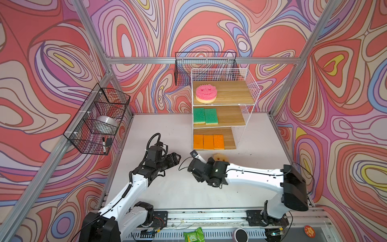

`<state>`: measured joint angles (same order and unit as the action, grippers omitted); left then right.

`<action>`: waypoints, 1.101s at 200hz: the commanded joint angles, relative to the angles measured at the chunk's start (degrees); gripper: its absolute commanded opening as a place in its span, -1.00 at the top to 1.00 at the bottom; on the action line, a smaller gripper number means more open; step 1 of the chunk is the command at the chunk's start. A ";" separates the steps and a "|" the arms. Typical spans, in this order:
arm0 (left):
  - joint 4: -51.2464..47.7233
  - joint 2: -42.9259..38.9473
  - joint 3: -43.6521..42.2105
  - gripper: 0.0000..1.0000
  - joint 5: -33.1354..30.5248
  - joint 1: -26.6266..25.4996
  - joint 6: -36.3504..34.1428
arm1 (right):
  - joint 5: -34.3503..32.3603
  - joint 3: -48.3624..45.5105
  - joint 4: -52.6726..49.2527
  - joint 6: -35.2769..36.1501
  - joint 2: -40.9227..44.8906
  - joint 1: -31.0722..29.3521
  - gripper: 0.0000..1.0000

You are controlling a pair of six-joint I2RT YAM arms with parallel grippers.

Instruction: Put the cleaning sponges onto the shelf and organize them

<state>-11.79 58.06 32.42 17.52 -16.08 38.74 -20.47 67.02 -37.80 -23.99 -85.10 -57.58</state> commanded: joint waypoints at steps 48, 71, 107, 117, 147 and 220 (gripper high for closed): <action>2.31 10.15 4.50 -0.63 -5.06 -15.63 -1.13 | 47.47 -22.56 8.86 -6.31 18.65 37.24 -0.97; 6.53 15.84 6.51 -0.69 -5.87 -19.81 -0.08 | 55.95 -27.14 15.89 -6.48 15.89 44.48 -0.96; 14.44 23.57 8.82 -0.71 -4.89 -22.37 2.76 | 55.81 -27.74 21.76 -7.09 8.94 45.47 -0.90; 16.01 25.60 9.71 -0.71 -4.72 -22.63 3.30 | 55.81 -28.04 23.37 -7.60 7.12 46.06 -0.88; 21.36 31.58 11.96 -0.67 -2.86 -23.01 5.18 | 57.74 -29.18 29.30 -8.83 1.54 48.26 -0.81; 28.68 43.36 18.47 -0.52 2.05 -23.73 8.76 | 61.34 -30.28 35.99 -9.15 -5.50 48.63 -0.62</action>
<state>12.69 98.80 49.34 17.19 -39.40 45.21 38.70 38.04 -5.39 -33.06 -89.34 -9.06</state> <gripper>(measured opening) 0.777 0.821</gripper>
